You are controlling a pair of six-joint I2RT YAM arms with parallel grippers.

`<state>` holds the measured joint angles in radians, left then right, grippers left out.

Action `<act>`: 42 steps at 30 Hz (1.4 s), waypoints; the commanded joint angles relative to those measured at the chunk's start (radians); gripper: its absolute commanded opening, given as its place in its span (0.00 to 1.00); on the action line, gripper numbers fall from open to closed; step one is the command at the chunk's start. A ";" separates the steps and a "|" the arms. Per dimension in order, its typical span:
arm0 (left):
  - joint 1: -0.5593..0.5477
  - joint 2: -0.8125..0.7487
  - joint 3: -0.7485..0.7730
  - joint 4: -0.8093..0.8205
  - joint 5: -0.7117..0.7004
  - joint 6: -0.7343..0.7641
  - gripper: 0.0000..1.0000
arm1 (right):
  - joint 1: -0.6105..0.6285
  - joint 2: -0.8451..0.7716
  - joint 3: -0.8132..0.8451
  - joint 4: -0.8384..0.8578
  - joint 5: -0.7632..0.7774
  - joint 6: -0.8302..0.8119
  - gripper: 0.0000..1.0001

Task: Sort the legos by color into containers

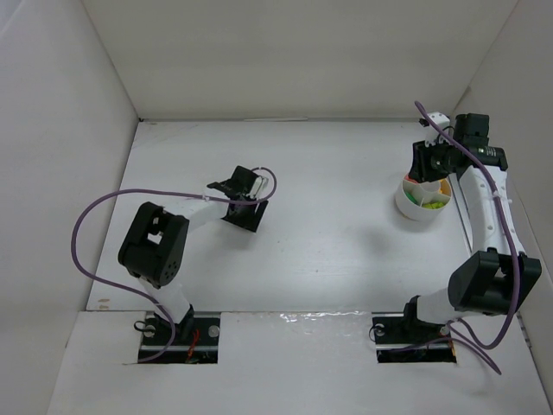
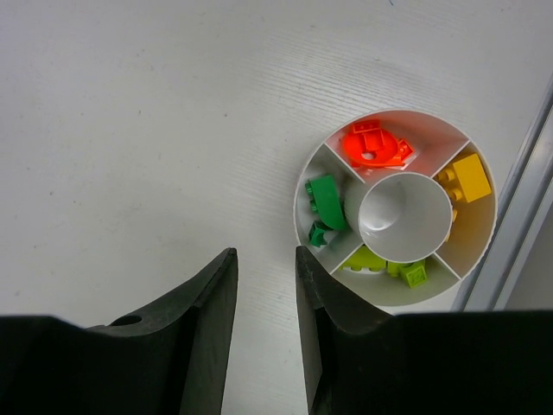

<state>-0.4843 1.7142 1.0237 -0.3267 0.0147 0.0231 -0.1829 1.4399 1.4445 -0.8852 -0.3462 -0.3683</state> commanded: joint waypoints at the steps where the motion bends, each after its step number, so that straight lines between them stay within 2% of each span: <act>1: -0.002 0.019 -0.001 0.005 -0.015 -0.009 0.61 | -0.006 -0.024 0.042 0.026 -0.013 0.011 0.39; 10: -0.002 0.038 0.009 0.005 0.004 -0.009 0.36 | -0.006 -0.006 0.051 0.026 -0.013 0.011 0.39; 14: -0.002 0.028 0.009 0.005 0.047 0.009 0.19 | -0.006 -0.006 0.051 0.017 -0.040 0.011 0.39; 15: -0.002 0.028 0.009 0.005 0.047 0.018 0.09 | -0.015 -0.006 0.060 0.008 -0.063 0.028 0.39; 17: -0.002 0.018 0.009 0.005 0.073 0.030 0.00 | -0.015 -0.006 0.050 -0.003 -0.131 0.057 0.40; 22: -0.002 -0.105 -0.048 0.049 0.142 0.057 0.00 | -0.015 0.020 0.050 -0.069 -0.411 0.097 0.48; 25: -0.002 -0.293 -0.125 0.142 0.243 0.098 0.00 | -0.015 0.040 0.082 -0.127 -0.578 0.097 0.54; 26: -0.002 -0.402 -0.149 0.175 0.270 0.115 0.00 | -0.006 0.050 0.096 -0.127 -0.614 0.118 0.57; 28: -0.011 -0.503 -0.213 0.273 0.304 0.147 0.00 | 0.032 0.050 0.108 -0.104 -0.672 0.170 0.58; 30: -0.011 -0.614 -0.240 0.343 0.315 0.172 0.00 | 0.072 0.050 0.119 -0.057 -0.694 0.248 0.58; 33: -0.020 -0.682 -0.258 0.382 0.367 0.215 0.00 | 0.161 0.059 0.128 0.001 -0.705 0.346 0.58; 37: -0.039 -0.670 -0.223 0.381 0.367 0.253 0.00 | 0.266 0.070 0.175 0.115 -0.668 0.480 0.58; 42: -0.069 -0.647 -0.176 0.371 0.367 0.262 0.00 | 0.384 0.099 0.246 0.166 -0.559 0.571 0.52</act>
<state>-0.5365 1.0760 0.7937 0.0219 0.3576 0.2550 0.1555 1.5276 1.6272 -0.8165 -0.9577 0.1051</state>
